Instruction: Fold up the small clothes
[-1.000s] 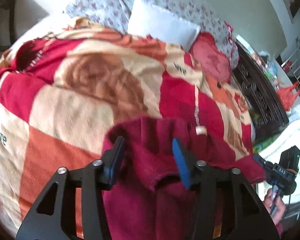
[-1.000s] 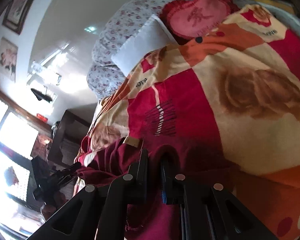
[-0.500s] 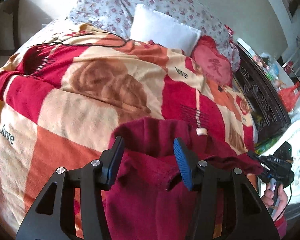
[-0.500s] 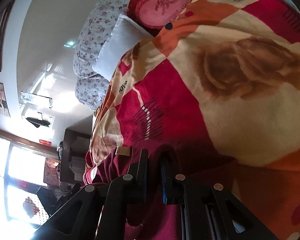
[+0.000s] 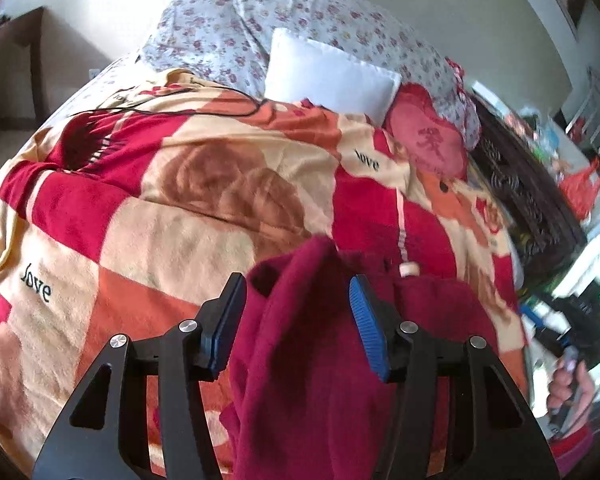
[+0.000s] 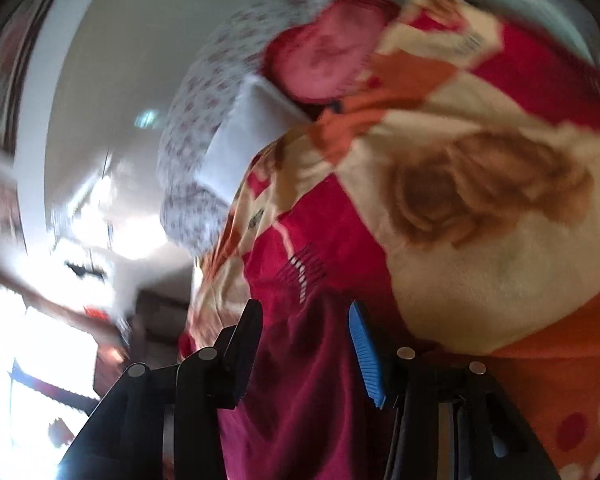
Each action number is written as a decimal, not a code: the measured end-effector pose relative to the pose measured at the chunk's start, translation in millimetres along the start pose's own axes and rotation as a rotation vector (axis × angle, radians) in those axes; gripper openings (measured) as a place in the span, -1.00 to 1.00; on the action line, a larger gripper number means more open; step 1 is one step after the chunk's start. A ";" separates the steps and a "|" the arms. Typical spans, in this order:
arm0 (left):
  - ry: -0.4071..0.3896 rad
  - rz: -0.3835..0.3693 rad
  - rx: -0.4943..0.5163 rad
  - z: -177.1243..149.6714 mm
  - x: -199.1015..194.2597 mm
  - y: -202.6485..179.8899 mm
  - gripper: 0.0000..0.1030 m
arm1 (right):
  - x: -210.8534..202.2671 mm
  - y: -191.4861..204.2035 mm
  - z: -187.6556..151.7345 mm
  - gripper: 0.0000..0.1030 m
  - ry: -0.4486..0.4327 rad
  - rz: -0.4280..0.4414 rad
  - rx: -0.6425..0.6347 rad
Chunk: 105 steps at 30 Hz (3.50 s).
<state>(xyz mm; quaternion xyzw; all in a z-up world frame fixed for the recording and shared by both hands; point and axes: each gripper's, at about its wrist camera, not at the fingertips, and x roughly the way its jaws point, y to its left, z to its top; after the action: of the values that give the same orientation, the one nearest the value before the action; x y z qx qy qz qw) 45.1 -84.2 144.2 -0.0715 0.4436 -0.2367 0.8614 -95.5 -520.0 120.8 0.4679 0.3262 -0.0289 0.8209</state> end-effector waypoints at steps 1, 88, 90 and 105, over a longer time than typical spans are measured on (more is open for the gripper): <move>0.005 0.012 0.018 -3.5 3.0 -4.0 0.04 | 1.8 10.6 -4.8 -0.16 0.013 -0.010 -0.057; 0.111 0.100 0.128 -100.2 -13.1 14.9 0.30 | -19.0 10.6 -179.9 -0.88 0.185 -0.234 -0.541; 0.114 0.094 0.114 -107.6 -18.1 21.4 0.30 | -22.5 0.4 -181.7 -0.89 0.202 -0.276 -0.538; 0.144 0.037 0.234 -153.8 -21.6 20.1 0.30 | -20.2 -4.6 -189.3 -0.89 0.235 -0.265 -0.499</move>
<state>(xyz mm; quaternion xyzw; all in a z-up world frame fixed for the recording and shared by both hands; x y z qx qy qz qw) -81.4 -43.0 61.6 0.0547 0.4751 -0.2754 0.8339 -209.3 -378.7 62.6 0.2054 0.4742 -0.0005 0.8561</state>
